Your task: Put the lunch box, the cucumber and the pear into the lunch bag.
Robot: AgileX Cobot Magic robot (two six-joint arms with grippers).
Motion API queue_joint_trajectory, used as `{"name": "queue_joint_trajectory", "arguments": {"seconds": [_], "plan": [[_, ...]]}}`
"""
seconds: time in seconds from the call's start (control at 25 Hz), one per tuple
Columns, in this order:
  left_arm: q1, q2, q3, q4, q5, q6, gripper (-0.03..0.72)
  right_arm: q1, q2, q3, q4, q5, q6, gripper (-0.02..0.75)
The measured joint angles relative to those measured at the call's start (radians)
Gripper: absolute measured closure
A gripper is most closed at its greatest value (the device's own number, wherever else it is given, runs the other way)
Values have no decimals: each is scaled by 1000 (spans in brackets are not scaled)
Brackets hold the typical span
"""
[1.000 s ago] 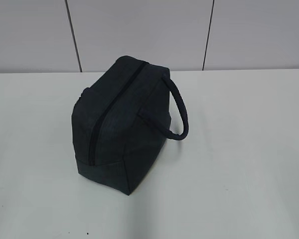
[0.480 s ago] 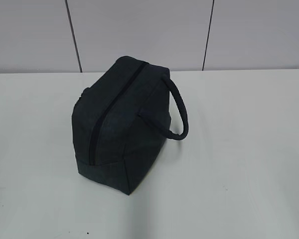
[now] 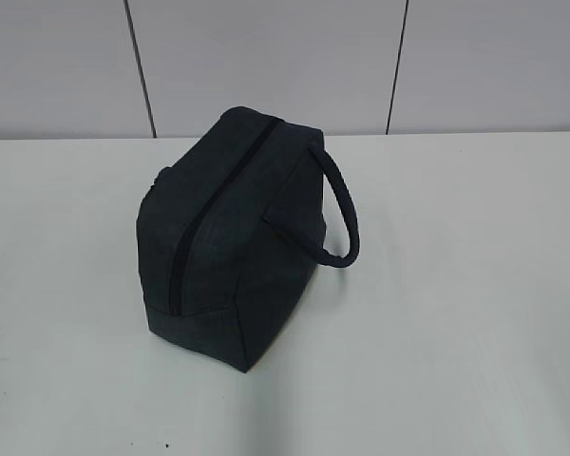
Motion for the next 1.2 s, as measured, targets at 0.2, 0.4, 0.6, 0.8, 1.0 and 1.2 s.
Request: {"name": "queue_joint_trajectory", "arguments": {"seconds": [0.2, 0.4, 0.6, 0.8, 1.0, 1.2], "plan": [[0, 0, 0, 0, 0, 0, 428, 0, 0, 0, 0, 0, 0, 384], [0, 0, 0, 0, 0, 0, 445, 0, 0, 0, 0, 0, 0, 384], [0, 0, 0, 0, 0, 0, 445, 0, 0, 0, -2, 0, 0, 384], [-6, 0, 0, 0, 0, 0, 445, 0, 0, 0, -12, 0, 0, 385], [-17, 0, 0, 0, 0, 0, 445, 0, 0, 0, -34, 0, 0, 385], [-17, 0, 0, 0, 0, 5, 445, 0, 0, 0, -52, 0, 0, 385]]}}
